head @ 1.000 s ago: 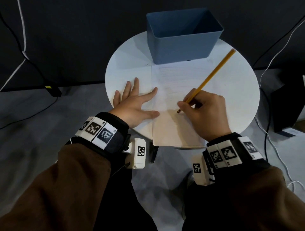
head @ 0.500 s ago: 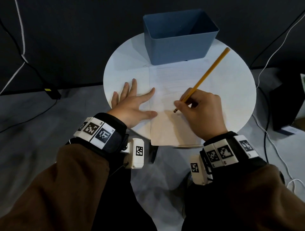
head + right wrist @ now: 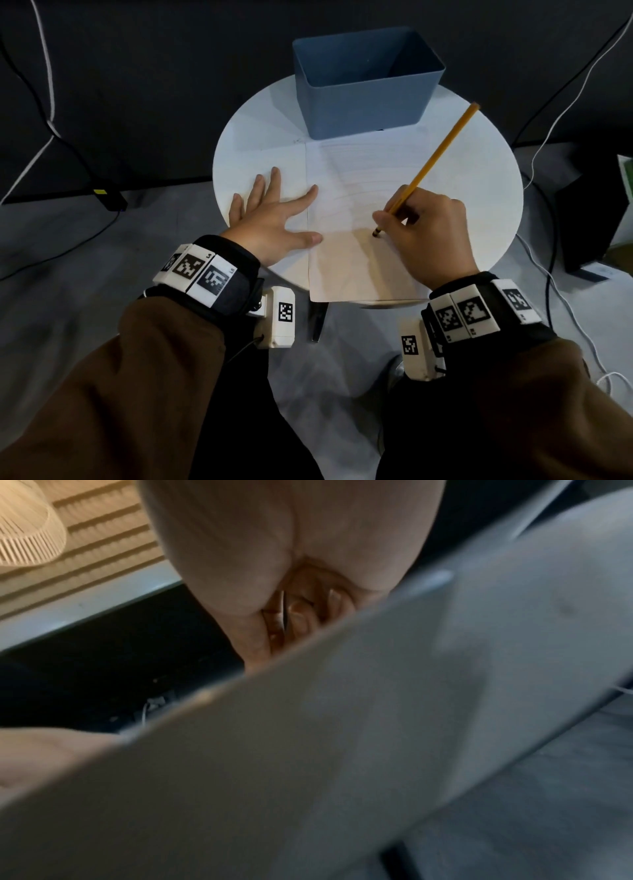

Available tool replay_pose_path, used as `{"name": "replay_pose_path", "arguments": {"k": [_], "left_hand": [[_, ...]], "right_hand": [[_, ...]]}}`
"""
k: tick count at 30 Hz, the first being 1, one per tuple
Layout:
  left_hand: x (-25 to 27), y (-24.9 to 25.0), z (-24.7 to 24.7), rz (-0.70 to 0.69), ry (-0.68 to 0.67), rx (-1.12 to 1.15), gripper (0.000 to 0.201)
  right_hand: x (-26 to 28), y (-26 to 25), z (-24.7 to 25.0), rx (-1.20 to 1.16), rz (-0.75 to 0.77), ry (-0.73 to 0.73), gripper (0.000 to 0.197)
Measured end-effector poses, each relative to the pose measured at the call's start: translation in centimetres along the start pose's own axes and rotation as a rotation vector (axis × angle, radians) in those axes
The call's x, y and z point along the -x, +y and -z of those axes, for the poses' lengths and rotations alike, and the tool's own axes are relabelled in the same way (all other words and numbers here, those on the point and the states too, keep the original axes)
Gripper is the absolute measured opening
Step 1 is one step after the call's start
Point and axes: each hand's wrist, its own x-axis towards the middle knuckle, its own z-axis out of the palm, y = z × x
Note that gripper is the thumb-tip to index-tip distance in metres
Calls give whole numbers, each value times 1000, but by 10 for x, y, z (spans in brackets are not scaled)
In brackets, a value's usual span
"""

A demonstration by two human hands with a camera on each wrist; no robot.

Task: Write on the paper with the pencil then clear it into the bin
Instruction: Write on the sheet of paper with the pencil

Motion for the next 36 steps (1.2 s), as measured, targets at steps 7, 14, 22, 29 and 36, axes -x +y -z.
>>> {"name": "replay_pose_path", "arguments": {"k": [7,14,22,29,36], "left_hand": [[1,1,1,6,-11,-28,74],[2,3,1,6,14,8,73],[7,30,-15,-290,170,77,59],[-1,33,-29,-257,35,-167,53],[-4,33,-28,-246,51,-139,44]], "right_hand": [[-4,20,20,110,-88,65,17],[-3,17,18,58,-93,57,18],[-4,20,18,61,-149,44,16],[-4,20,25,13,-165,76,15],[-4,12,16,-32,-78,19,15]]}}
